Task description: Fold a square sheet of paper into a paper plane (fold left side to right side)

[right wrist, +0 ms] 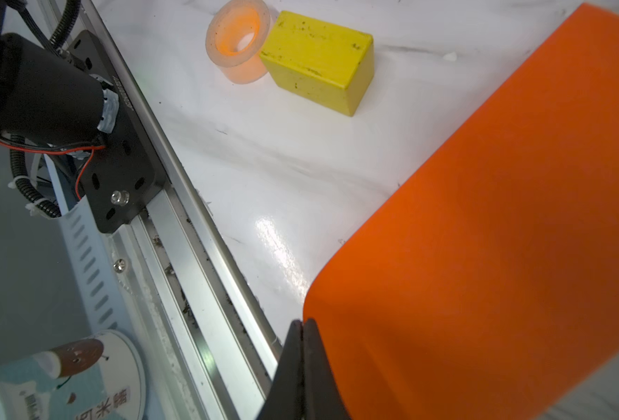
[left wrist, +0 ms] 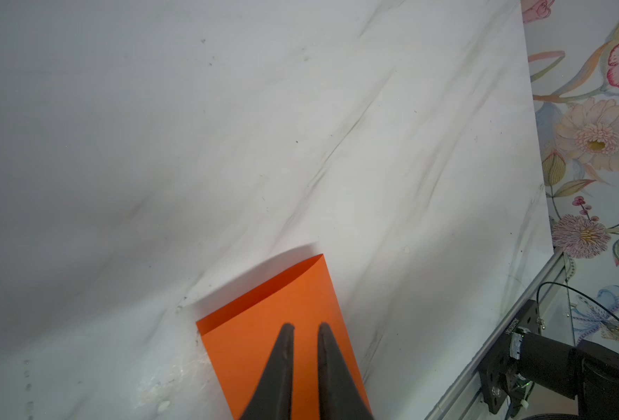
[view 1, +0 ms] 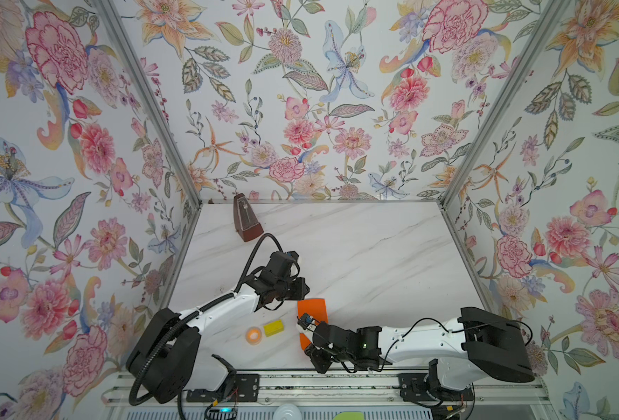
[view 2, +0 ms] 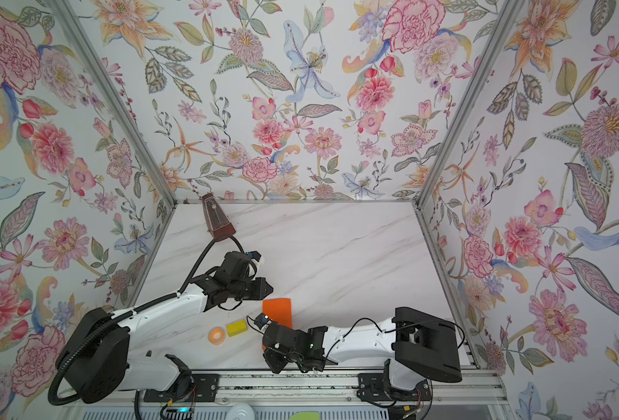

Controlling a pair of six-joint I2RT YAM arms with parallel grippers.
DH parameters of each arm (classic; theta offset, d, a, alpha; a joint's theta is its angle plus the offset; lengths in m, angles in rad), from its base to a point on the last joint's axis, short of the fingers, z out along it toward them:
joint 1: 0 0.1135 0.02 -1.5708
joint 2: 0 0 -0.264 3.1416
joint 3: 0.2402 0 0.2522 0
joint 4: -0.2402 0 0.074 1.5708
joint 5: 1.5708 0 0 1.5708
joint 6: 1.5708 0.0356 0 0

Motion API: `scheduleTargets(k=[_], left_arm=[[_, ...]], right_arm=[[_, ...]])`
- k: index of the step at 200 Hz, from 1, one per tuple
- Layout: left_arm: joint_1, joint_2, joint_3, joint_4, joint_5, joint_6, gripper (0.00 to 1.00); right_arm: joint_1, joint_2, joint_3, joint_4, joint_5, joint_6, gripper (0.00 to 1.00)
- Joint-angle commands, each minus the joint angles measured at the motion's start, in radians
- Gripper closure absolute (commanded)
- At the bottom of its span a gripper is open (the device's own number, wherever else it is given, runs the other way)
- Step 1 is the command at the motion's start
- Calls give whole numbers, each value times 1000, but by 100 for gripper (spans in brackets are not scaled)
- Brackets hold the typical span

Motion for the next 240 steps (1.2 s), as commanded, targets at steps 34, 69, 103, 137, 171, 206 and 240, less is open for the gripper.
scheduleTargets(k=[34,69,103,137,171,206,240], left_arm=[[-42,139,1,87,67,9,94],[-42,231,4,103,80,16,95],[-41,241,17,57,40,43,96],[-41,264,20,14,9,70,96],[-41,289,25,-17,-24,102,97],[-43,300,23,-27,-32,119,98],[-41,299,22,-25,-27,119,98]], right_arm=[[-67,-26,-71,132,-95,104,100],[-92,-50,-105,157,-105,119,100],[-110,-64,-133,180,-110,133,100],[-131,-61,-133,177,-123,141,100],[-165,-60,-134,165,-139,152,100],[-202,-63,-133,130,-145,154,100],[-231,-64,-143,103,-140,151,100]])
